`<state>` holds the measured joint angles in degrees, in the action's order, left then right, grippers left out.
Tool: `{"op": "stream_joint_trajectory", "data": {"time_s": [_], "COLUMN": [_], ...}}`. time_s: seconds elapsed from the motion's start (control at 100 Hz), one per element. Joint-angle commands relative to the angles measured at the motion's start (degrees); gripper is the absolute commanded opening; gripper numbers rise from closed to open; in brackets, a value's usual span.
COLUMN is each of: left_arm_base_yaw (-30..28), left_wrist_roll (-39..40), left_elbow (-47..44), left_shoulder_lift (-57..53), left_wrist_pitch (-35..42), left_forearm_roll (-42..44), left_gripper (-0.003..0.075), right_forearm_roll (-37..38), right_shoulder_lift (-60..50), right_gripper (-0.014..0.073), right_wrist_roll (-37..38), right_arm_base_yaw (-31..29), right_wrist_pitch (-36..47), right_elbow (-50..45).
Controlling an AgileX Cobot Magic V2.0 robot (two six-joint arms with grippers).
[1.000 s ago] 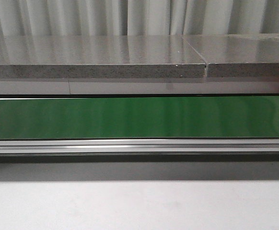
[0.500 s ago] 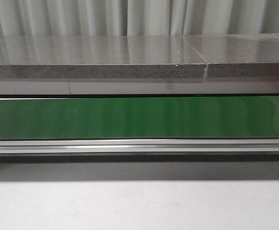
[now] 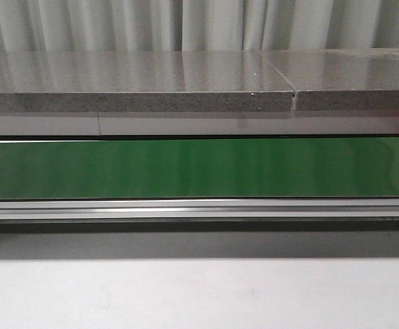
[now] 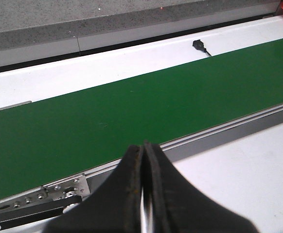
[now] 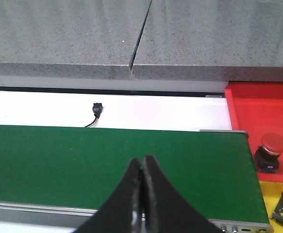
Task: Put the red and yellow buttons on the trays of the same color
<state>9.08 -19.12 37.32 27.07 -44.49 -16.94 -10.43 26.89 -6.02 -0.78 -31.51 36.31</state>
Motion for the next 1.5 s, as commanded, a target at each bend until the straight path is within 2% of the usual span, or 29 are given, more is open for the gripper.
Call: {"op": "stream_joint_trajectory", "data": {"time_s": [0.0,0.21,0.95,1.22,1.49], "left_arm_base_yaw": [0.4,0.4,0.4,0.4,0.4], "left_wrist_roll": [0.4,0.4,0.4,2.6,5.2], "left_elbow": [1.5,1.5,1.5,1.7,1.9], "left_shoulder_lift": [0.3,0.3,0.6,5.3,12.0], "left_wrist_pitch": [3.6,3.7,6.7,7.3,11.2], "left_forearm_roll": [-1.7,-1.7,-1.7,-1.7,-1.7], "left_gripper": [-0.0021,-0.0021,-0.0021,-0.0021,-0.0021], "right_forearm_roll": [0.0,0.0,0.0,0.0,0.0], "right_shoulder_lift": [-2.5,-5.8,-5.8,-5.8,-5.8], "right_gripper": [-0.0121,-0.0121,-0.0121,-0.0121,-0.0121], "right_wrist_roll": [-0.8,-0.8,-0.8,-0.8,-0.8], "right_arm_base_yaw": [0.0,0.0,0.0,0.0,0.0], "right_wrist_pitch": [3.5,1.3,1.0,1.1,1.1], "right_elbow": [0.2,-1.0,-1.0,-1.0,-1.0]}}
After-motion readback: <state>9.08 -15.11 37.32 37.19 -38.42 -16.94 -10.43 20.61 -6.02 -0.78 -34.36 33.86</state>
